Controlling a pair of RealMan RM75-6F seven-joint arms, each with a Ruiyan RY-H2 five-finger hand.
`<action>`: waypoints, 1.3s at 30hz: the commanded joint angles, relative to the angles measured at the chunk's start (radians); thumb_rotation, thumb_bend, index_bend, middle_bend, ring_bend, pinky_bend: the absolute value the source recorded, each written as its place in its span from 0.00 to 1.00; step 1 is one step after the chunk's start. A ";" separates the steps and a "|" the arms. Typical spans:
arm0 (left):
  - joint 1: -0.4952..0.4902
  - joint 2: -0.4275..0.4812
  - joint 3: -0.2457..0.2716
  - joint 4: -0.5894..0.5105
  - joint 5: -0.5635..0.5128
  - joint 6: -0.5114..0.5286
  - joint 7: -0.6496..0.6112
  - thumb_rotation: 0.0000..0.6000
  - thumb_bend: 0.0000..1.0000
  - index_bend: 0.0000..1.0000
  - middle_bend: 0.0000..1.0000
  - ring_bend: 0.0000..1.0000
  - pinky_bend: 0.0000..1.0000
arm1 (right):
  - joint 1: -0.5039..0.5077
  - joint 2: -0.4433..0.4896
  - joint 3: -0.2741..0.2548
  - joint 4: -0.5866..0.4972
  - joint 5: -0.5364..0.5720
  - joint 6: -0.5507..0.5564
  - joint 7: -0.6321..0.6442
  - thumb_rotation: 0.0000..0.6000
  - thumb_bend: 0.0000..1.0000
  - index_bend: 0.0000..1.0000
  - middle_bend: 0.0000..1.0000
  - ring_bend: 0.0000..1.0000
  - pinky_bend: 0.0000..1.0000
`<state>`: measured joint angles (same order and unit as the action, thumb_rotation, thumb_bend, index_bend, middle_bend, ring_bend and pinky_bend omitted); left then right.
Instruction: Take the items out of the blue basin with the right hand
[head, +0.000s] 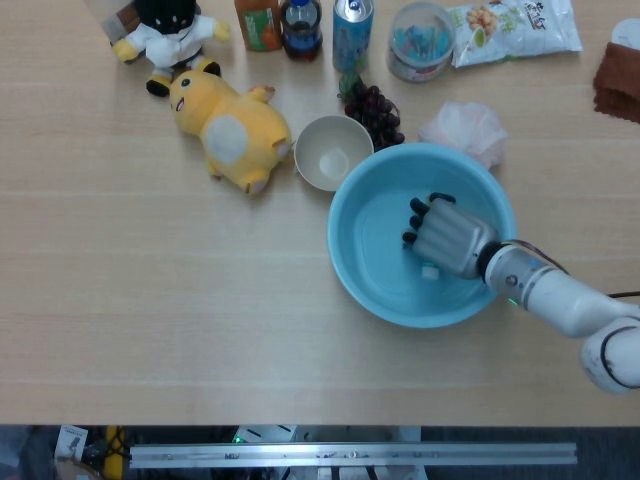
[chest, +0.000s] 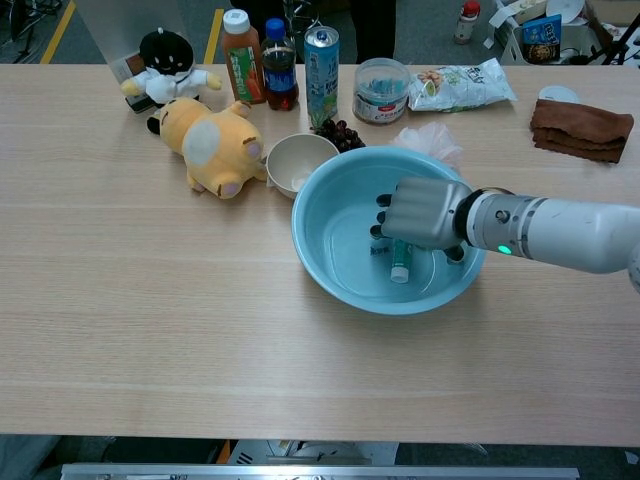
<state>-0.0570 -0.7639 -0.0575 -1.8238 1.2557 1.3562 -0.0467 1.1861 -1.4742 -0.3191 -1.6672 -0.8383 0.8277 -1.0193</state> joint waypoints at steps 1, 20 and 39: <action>0.001 0.000 0.000 0.001 0.000 0.001 -0.002 1.00 0.37 0.26 0.26 0.25 0.26 | -0.010 -0.013 0.000 0.013 -0.009 0.009 -0.009 1.00 0.03 0.19 0.26 0.13 0.35; 0.011 0.006 0.005 0.012 0.005 0.007 -0.017 1.00 0.37 0.26 0.26 0.25 0.26 | -0.092 -0.106 0.050 0.124 -0.084 0.050 -0.008 1.00 0.04 0.19 0.26 0.13 0.35; 0.028 0.005 0.004 0.019 -0.005 0.027 -0.024 1.00 0.37 0.26 0.26 0.25 0.26 | -0.116 -0.205 0.148 0.216 -0.113 0.039 -0.014 1.00 0.08 0.23 0.26 0.15 0.35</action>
<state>-0.0288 -0.7587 -0.0538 -1.8043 1.2509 1.3835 -0.0703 1.0720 -1.6763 -0.1747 -1.4543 -0.9495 0.8652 -1.0351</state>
